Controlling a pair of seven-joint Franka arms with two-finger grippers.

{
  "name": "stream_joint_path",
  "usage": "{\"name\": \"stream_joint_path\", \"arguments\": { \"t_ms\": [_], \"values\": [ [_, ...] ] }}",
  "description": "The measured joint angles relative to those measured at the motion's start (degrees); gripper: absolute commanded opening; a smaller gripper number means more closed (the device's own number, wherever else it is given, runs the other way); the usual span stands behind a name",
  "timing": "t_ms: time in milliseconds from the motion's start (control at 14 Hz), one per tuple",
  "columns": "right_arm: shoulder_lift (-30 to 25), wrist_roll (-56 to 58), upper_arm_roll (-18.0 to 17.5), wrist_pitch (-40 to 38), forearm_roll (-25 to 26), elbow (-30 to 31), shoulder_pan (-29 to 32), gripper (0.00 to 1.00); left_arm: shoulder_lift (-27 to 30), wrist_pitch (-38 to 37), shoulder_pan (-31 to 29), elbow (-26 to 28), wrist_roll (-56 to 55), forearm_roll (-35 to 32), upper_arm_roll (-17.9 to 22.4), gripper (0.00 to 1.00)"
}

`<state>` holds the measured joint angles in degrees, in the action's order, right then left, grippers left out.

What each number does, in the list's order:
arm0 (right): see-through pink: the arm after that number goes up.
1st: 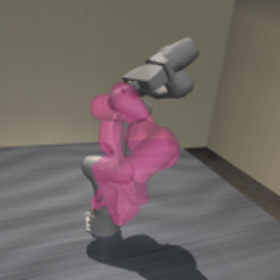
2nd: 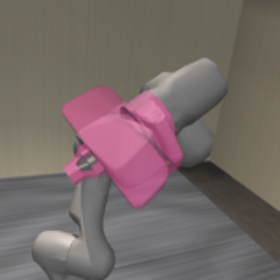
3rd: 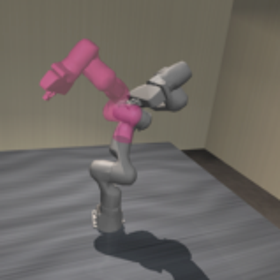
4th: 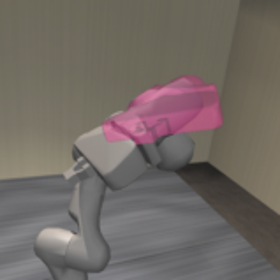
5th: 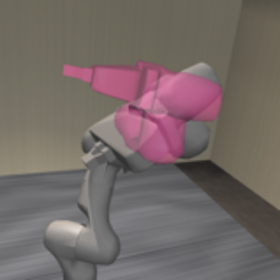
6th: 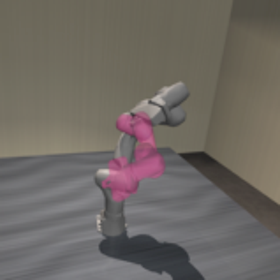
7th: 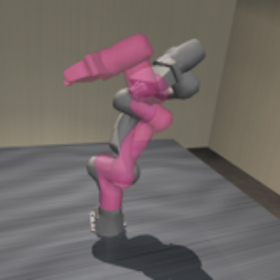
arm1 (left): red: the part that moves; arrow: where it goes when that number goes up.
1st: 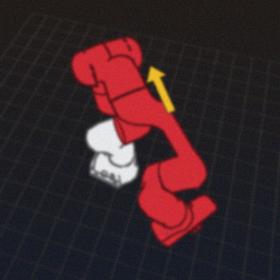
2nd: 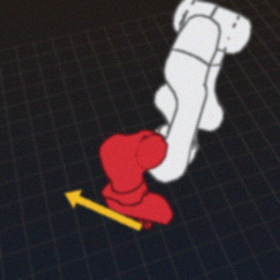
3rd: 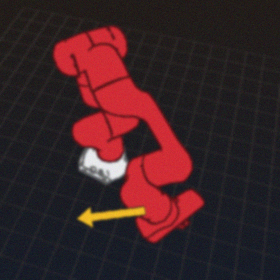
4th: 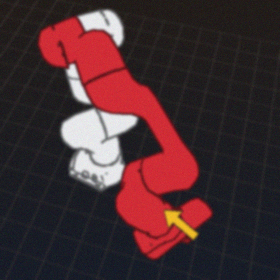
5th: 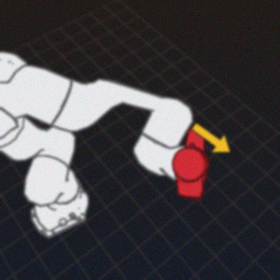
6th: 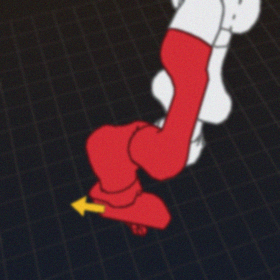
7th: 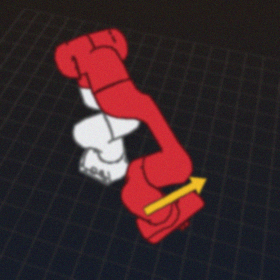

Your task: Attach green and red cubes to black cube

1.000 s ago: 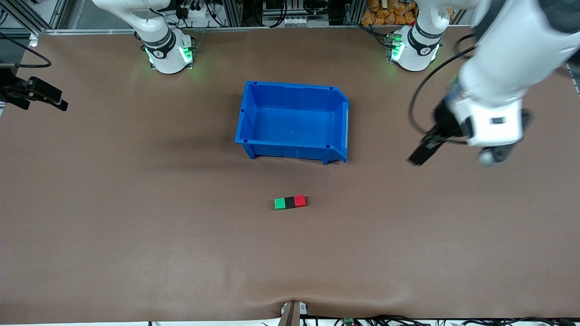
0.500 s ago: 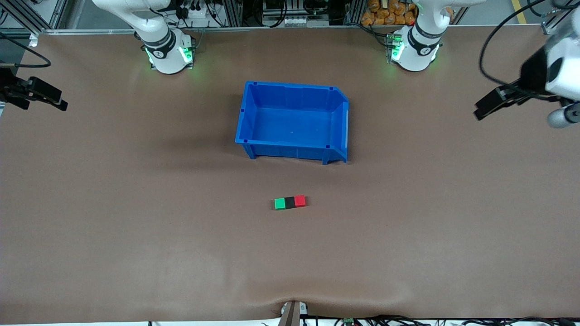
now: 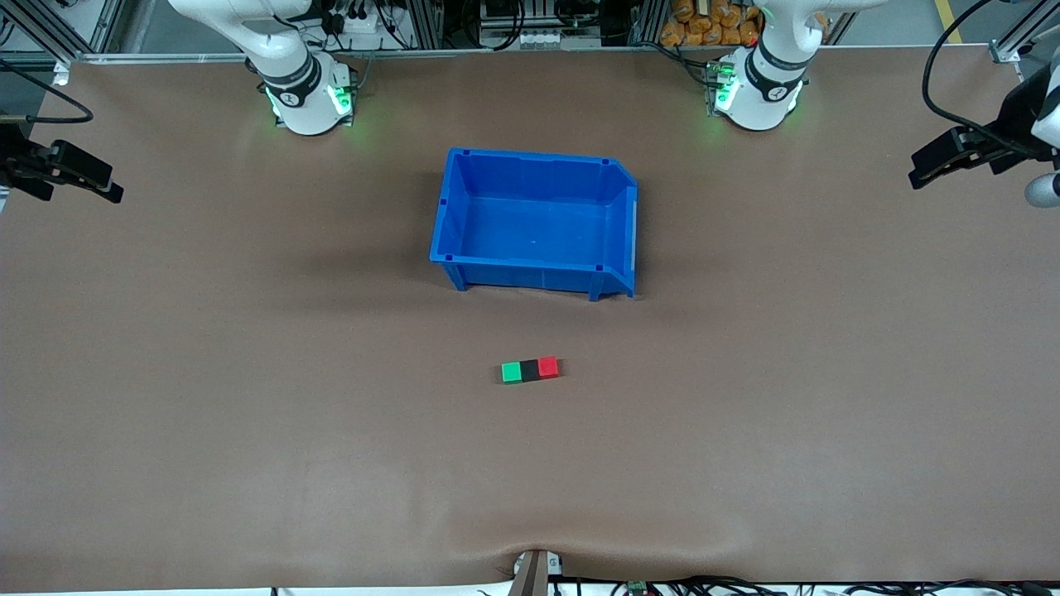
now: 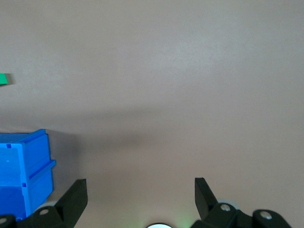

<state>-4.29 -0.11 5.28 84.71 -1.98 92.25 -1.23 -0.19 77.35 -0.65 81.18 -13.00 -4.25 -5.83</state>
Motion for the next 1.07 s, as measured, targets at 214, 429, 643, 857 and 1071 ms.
{"name": "stream_joint_path", "arguments": {
  "t_ms": [214,429,643,857,1071],
  "values": [
    [0.0,0.0,0.0,0.0,0.0,-0.1,0.0,1.00,1.5,2.2,-0.7,2.2,2.9,0.1,0.1,1.00],
    [0.0,0.0,0.1,0.0,0.1,-0.1,0.0,1.00,1.6,2.5,-1.2,2.6,2.9,0.1,0.1,1.00],
    [0.0,0.0,0.1,-0.3,0.1,-0.1,0.0,1.00,1.7,2.6,-1.7,2.8,3.3,0.1,0.1,1.00],
    [0.0,0.0,0.1,-0.5,0.1,-0.1,0.0,1.00,1.7,2.6,-1.7,2.8,4.2,0.1,0.1,1.00],
    [0.0,0.0,0.1,-0.5,0.1,-0.3,0.0,1.00,1.7,2.6,-1.6,2.7,4.6,0.1,-0.2,1.00]
  ]
}}
